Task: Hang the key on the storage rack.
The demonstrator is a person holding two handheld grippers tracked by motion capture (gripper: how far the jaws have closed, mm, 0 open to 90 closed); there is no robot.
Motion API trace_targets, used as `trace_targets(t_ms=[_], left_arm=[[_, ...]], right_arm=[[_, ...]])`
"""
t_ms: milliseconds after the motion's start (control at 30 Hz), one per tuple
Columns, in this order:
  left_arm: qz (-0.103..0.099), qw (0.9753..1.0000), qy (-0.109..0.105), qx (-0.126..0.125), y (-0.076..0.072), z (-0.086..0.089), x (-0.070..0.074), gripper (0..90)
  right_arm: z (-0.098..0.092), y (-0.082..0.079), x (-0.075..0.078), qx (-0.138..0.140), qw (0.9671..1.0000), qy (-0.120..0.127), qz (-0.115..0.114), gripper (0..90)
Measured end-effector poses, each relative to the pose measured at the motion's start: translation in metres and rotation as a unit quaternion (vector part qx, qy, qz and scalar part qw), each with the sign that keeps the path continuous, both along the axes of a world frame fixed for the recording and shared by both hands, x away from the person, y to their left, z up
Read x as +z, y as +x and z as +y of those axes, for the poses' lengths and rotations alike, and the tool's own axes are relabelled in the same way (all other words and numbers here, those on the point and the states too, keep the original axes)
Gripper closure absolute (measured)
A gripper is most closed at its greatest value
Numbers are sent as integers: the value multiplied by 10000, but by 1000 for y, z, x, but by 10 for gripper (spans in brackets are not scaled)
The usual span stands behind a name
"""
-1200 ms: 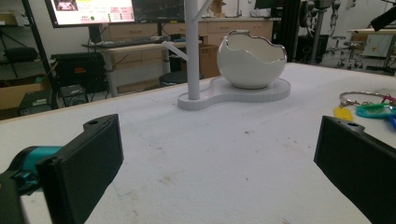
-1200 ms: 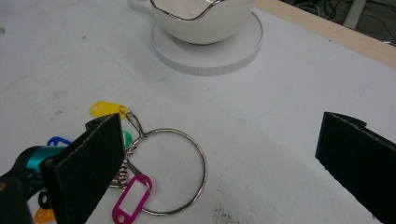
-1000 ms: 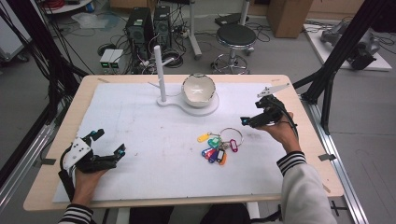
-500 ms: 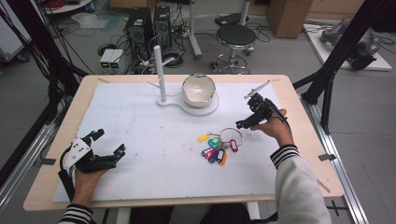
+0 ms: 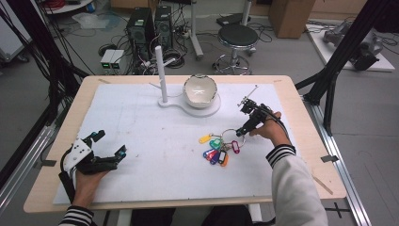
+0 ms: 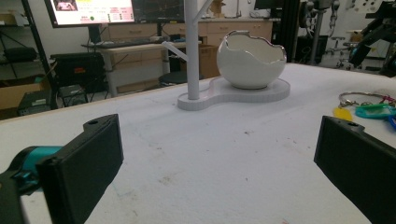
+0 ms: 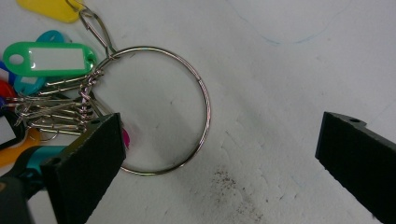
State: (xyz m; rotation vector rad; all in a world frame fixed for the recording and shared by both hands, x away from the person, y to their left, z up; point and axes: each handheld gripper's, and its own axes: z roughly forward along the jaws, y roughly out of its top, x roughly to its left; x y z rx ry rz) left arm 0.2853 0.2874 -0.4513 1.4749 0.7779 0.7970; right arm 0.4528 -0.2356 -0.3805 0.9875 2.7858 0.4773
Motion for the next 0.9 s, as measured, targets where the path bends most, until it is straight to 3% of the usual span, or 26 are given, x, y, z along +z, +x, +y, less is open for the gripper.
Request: trace_targets(t_ms=[100, 233, 433, 600, 633, 767, 900], left_arm=[[1, 10000, -3, 5, 0, 0, 0, 17], [0, 10000, 0, -1, 0, 0, 0, 17], [-25, 10000, -12, 2, 0, 0, 0, 17], [-27, 10000, -12, 4, -1, 0, 0, 17], [-28, 10000, -9, 3, -1, 0, 0, 17], [-37, 10000, 5, 3, -1, 0, 0, 17], [-25, 10000, 5, -5, -1, 0, 0, 17]], right_arm=[[3, 1, -1, -6, 10000, -68, 41, 17], [11, 5, -1, 93, 9991, -389, 167, 19], [18, 9, -4, 207, 9986, -429, 240, 48], [23, 11, -10, 203, 9976, -555, 364, 56], [22, 13, -11, 305, 9967, -673, 324, 58], [23, 14, -14, 277, 9967, -633, 416, 88], [23, 16, -17, 294, 9954, -803, 438, 146]])
